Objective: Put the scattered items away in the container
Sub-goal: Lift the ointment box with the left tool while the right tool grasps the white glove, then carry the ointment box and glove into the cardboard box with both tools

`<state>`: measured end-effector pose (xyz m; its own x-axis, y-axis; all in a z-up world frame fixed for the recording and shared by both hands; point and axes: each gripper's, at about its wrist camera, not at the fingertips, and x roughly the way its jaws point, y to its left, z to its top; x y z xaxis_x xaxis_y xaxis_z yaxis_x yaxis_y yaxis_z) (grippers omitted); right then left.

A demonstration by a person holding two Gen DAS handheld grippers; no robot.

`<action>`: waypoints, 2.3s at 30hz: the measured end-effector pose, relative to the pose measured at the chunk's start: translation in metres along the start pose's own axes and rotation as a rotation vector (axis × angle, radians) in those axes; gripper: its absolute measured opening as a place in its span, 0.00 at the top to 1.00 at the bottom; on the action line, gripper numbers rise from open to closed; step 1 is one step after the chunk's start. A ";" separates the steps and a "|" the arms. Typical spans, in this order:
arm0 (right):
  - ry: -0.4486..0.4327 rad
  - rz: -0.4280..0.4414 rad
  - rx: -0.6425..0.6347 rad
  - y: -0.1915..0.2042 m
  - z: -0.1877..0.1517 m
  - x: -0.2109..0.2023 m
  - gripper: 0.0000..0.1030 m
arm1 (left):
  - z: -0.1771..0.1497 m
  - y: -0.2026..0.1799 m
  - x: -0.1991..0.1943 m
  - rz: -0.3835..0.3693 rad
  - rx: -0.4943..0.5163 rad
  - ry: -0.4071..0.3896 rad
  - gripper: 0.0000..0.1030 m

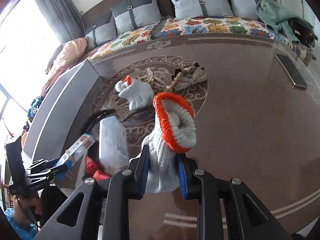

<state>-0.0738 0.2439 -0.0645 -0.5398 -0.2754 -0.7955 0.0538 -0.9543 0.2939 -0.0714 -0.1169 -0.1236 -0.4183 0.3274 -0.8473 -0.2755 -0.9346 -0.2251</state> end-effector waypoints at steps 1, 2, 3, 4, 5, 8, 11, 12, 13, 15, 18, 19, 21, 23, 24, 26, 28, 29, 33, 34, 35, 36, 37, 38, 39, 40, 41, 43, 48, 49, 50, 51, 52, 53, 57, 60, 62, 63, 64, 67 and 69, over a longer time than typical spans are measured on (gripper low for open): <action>-0.010 0.013 0.006 0.004 -0.005 -0.004 0.75 | -0.001 0.000 0.000 -0.005 -0.016 -0.007 0.60; -0.019 0.024 0.006 0.009 -0.008 -0.006 0.75 | -0.003 0.000 -0.001 -0.010 -0.032 -0.014 0.60; -0.025 0.035 0.004 0.013 -0.011 -0.006 0.75 | -0.004 0.000 -0.001 -0.015 -0.049 -0.021 0.60; -0.031 0.046 0.002 0.016 -0.015 -0.006 0.75 | -0.006 0.002 -0.001 -0.017 -0.069 -0.026 0.60; -0.035 0.054 0.003 0.019 -0.018 -0.006 0.75 | -0.007 0.004 -0.002 -0.018 -0.088 -0.032 0.60; -0.042 0.065 0.000 0.027 -0.024 -0.007 0.75 | -0.011 0.009 -0.008 0.002 -0.106 -0.062 0.61; -0.050 0.072 -0.011 0.034 -0.030 -0.009 0.75 | -0.014 0.014 -0.017 0.012 -0.117 -0.092 0.61; -0.053 0.074 -0.015 0.037 -0.032 -0.010 0.75 | -0.014 0.016 -0.018 0.012 -0.123 -0.094 0.61; -0.055 0.076 -0.019 0.039 -0.034 -0.010 0.75 | -0.013 0.018 -0.019 0.011 -0.129 -0.097 0.61; -0.067 0.076 -0.033 0.045 -0.036 -0.014 0.75 | -0.013 0.022 -0.024 0.012 -0.143 -0.112 0.61; -0.080 0.065 -0.071 0.056 -0.037 -0.018 0.75 | -0.010 0.022 -0.033 0.008 -0.147 -0.135 0.61; -0.077 0.060 -0.085 0.059 -0.037 -0.017 0.75 | -0.009 0.022 -0.035 0.006 -0.150 -0.141 0.61; -0.069 0.058 -0.090 0.062 -0.038 -0.012 0.75 | -0.007 0.022 -0.039 -0.004 -0.160 -0.151 0.61; -0.057 0.069 -0.076 0.063 -0.039 -0.009 0.75 | -0.007 0.022 -0.051 -0.021 -0.178 -0.174 0.61; -0.055 0.073 -0.078 0.065 -0.039 -0.009 0.75 | -0.006 0.022 -0.061 -0.026 -0.186 -0.195 0.61; -0.055 0.081 -0.096 0.073 -0.039 -0.009 0.75 | -0.004 0.027 -0.081 -0.029 -0.197 -0.235 0.61; -0.049 0.107 -0.119 0.089 -0.034 -0.008 0.75 | 0.000 0.038 -0.105 -0.016 -0.206 -0.277 0.61; -0.046 0.125 -0.130 0.099 -0.031 -0.007 0.75 | 0.002 0.046 -0.118 -0.004 -0.211 -0.299 0.61; -0.044 0.216 -0.185 0.153 -0.015 0.001 0.75 | 0.005 0.098 -0.155 0.095 -0.254 -0.342 0.61; -0.043 0.243 -0.208 0.172 -0.010 0.004 0.75 | 0.005 0.111 -0.164 0.120 -0.265 -0.351 0.61; -0.041 0.274 -0.232 0.193 -0.005 0.006 0.75 | 0.003 0.125 -0.171 0.142 -0.284 -0.351 0.61; -0.037 0.306 -0.261 0.218 -0.001 0.010 0.75 | 0.002 0.141 -0.174 0.158 -0.306 -0.349 0.61; -0.033 0.338 -0.293 0.243 0.004 0.014 0.75 | 0.000 0.156 -0.178 0.174 -0.328 -0.347 0.61; -0.029 0.361 -0.317 0.265 0.008 0.018 0.75 | -0.001 0.172 -0.180 0.191 -0.352 -0.344 0.61; -0.024 0.381 -0.343 0.287 0.011 0.025 0.75 | -0.002 0.188 -0.181 0.208 -0.374 -0.340 0.61; -0.019 0.399 -0.371 0.311 0.013 0.032 0.75 | -0.002 0.202 -0.180 0.219 -0.390 -0.333 0.61; -0.007 0.413 -0.398 0.333 0.016 0.042 0.75 | -0.001 0.215 -0.178 0.229 -0.405 -0.326 0.61; 0.024 0.432 -0.450 0.376 0.019 0.064 0.75 | 0.001 0.240 -0.176 0.242 -0.431 -0.313 0.61; 0.121 0.389 -0.508 0.446 0.034 0.137 0.75 | 0.015 0.281 -0.159 0.264 -0.441 -0.276 0.61; 0.143 0.377 -0.508 0.451 0.037 0.151 0.75 | 0.018 0.287 -0.154 0.265 -0.442 -0.266 0.61; 0.163 0.368 -0.505 0.455 0.039 0.164 0.75 | 0.019 0.294 -0.147 0.264 -0.442 -0.253 0.61; 0.183 0.360 -0.501 0.458 0.041 0.177 0.75 | 0.020 0.299 -0.141 0.262 -0.445 -0.241 0.61; 0.203 0.351 -0.497 0.461 0.043 0.190 0.75 | 0.021 0.304 -0.134 0.261 -0.449 -0.230 0.61; 0.224 0.342 -0.493 0.464 0.045 0.203 0.75 | 0.022 0.309 -0.128 0.260 -0.452 -0.219 0.61; 0.289 0.306 -0.473 0.475 0.053 0.247 0.71 | 0.026 0.327 -0.107 0.261 -0.464 -0.178 0.61; 0.344 0.276 -0.444 0.482 0.056 0.271 0.63 | 0.025 0.340 -0.094 0.258 -0.484 -0.132 0.60; 0.376 0.271 -0.426 0.482 0.057 0.281 0.61 | 0.023 0.347 -0.085 0.253 -0.507 -0.085 0.58; 0.382 0.267 -0.417 0.482 0.057 0.282 0.58 | 0.021 0.349 -0.082 0.240 -0.518 -0.068 0.58; 0.377 0.259 -0.404 0.480 0.058 0.282 0.56 | 0.020 0.350 -0.079 0.228 -0.529 -0.053 0.58; 0.351 0.250 -0.364 0.475 0.065 0.276 0.55 | 0.015 0.348 -0.084 0.256 -0.543 -0.066 0.51; 0.333 0.254 -0.345 0.473 0.069 0.269 0.55 | 0.013 0.346 -0.090 0.254 -0.551 -0.083 0.50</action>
<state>-0.2519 -0.2735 -0.1032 -0.1813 -0.4703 -0.8637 0.4509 -0.8202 0.3520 -0.1404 -0.4682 -0.1187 -0.4846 0.0737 -0.8716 0.3210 -0.9120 -0.2556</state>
